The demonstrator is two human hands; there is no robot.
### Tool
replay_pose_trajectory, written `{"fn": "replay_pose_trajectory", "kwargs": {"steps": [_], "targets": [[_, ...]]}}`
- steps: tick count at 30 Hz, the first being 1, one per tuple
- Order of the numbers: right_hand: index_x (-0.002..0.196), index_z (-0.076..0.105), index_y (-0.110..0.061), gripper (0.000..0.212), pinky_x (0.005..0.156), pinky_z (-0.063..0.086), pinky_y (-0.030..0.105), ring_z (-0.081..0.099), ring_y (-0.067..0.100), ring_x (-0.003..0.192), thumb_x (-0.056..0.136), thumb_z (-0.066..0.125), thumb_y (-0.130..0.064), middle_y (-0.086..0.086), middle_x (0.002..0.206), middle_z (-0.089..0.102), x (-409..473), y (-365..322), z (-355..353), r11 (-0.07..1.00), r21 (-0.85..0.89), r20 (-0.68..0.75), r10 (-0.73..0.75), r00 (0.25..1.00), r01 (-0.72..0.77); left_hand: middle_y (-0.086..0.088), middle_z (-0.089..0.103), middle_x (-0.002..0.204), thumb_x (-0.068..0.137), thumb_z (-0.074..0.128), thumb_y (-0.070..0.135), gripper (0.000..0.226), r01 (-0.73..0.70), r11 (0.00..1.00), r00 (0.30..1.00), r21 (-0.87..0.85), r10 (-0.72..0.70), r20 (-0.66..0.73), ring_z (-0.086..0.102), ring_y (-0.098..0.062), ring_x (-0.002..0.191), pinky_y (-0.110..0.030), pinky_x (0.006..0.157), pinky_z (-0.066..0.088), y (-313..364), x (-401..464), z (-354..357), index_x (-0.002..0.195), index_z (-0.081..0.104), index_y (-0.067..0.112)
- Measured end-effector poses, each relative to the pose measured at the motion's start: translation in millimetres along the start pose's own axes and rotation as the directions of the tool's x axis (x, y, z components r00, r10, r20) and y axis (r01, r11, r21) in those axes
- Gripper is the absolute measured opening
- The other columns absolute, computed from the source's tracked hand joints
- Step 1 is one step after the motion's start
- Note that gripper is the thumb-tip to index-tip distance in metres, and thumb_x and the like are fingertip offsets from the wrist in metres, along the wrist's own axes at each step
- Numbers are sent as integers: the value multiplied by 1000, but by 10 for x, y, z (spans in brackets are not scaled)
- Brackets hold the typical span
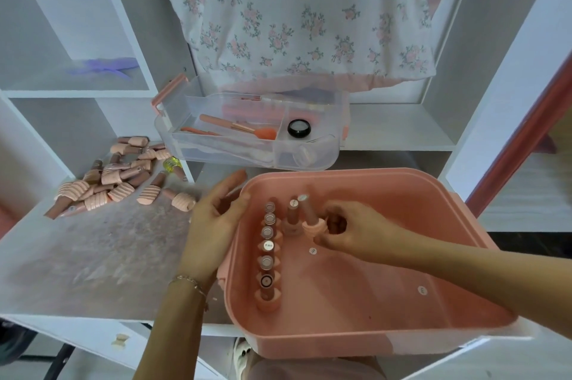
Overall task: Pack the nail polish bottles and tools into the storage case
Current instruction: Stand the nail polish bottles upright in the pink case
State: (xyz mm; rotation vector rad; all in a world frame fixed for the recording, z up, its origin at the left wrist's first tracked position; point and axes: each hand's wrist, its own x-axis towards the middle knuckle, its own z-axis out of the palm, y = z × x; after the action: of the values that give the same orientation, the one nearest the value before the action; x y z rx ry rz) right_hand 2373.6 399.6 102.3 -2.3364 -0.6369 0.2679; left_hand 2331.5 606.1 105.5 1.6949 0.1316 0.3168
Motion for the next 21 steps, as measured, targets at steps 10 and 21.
{"fn": "replay_pose_trajectory", "kwargs": {"steps": [10,21], "targets": [[87,55,-19,7,62,33,26,52,18,72,80,53,-20,-8,73,54,105,187,323,988,-154,16,-16,1000,19,13,65,109,87,59,13,26,35,998,999,-49,-34,14,58,6,100,-3,77,46,-43,-7,-37,98,64,37],[70,45,-31,23,54,35,19,55,12,69,78,59,-15,-9,71,59,206,242,470,996,-17,-43,87,995,-88,4,61,124,86,60,19,25,61,996,998,-61,-60,28,41,-11,131,-38,110,33,-92,-1,-62,94,65,42]]}}
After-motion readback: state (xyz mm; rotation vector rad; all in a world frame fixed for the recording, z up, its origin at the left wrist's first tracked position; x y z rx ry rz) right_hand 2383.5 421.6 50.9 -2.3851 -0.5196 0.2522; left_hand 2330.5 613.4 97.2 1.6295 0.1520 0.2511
